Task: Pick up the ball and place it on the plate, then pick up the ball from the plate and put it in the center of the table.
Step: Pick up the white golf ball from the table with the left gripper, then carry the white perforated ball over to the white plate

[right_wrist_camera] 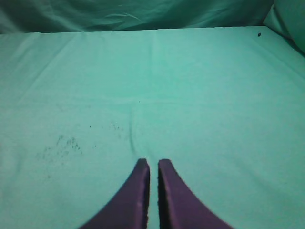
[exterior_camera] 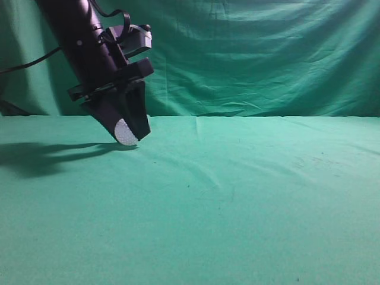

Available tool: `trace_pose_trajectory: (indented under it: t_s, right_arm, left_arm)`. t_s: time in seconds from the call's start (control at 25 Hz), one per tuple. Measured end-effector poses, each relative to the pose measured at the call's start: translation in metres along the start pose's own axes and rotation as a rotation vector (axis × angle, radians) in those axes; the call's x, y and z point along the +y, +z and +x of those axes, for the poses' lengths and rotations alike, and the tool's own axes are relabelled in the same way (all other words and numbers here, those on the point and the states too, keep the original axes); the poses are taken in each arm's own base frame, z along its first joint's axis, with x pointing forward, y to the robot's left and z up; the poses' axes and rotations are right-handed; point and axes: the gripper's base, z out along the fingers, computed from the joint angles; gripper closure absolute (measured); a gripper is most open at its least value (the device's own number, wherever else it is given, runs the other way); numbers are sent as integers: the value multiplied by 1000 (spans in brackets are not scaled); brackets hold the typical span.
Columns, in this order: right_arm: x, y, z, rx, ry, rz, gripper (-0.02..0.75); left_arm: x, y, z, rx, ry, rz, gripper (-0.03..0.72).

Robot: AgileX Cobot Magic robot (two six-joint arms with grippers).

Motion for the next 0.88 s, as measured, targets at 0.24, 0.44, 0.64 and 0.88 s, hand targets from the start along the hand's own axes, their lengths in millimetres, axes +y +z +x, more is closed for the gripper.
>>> trace_pose_trajectory:
  t_s: [0.24, 0.44, 0.64, 0.88]
  right_arm:
    - [0, 0, 0, 0, 0, 0, 681]
    - [0, 0, 0, 0, 0, 0, 681]
    - [0, 0, 0, 0, 0, 0, 681]
    - [0, 0, 0, 0, 0, 0, 681]
  left_arm:
    - [-1, 0, 0, -1, -7, 6, 379]
    - [-5, -18, -6, 12, 5, 12, 379]
    - [-11, -60, -9, 84, -35, -51, 379]
    - [-29, -129, -11, 14, -61, -112, 379]
